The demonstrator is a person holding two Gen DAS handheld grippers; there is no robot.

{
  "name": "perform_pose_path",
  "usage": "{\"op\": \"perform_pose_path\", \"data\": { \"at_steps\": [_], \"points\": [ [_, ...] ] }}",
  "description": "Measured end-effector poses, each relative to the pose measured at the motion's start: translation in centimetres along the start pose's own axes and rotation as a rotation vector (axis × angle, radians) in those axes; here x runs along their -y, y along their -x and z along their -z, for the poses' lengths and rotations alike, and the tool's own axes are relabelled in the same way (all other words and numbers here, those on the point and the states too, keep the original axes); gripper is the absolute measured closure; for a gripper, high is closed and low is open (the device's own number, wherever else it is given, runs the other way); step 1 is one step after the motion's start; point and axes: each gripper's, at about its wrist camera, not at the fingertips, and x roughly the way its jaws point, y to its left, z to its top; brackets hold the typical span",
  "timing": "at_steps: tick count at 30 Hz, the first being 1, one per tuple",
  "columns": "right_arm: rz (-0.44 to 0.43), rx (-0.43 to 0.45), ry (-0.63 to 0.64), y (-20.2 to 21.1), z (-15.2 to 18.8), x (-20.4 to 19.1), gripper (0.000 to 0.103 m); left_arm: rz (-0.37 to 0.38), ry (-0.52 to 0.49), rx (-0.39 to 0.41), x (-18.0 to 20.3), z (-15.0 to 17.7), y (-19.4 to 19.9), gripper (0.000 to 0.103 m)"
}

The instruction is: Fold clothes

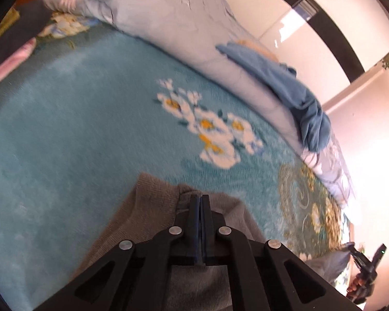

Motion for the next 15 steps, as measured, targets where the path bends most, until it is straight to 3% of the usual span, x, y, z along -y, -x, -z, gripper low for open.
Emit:
{"op": "perform_pose_path", "data": {
  "at_steps": [4, 12, 13, 15],
  "points": [
    [-0.044, 0.107, 0.018, 3.2, -2.7, -2.2, 0.093, 0.001, -0.017, 0.000, 0.4, -1.0, 0.6, 0.102],
    [-0.030, 0.072, 0.014, 2.5, -1.9, -1.9, 0.093, -0.027, 0.049, 0.022, -2.6, -1.4, 0.7, 0.100],
    [-0.028, 0.065, 0.002, 2.3, -1.6, -1.6, 0.093, -0.041, 0.052, 0.019, -2.9, -1.5, 0.6, 0.098],
    [-0.031, 0.050, -0.025, 1.9, -1.2, -0.9, 0.092, -0.066, 0.051, -0.008, -3.7, -1.7, 0.0, 0.080]
  ]
}}
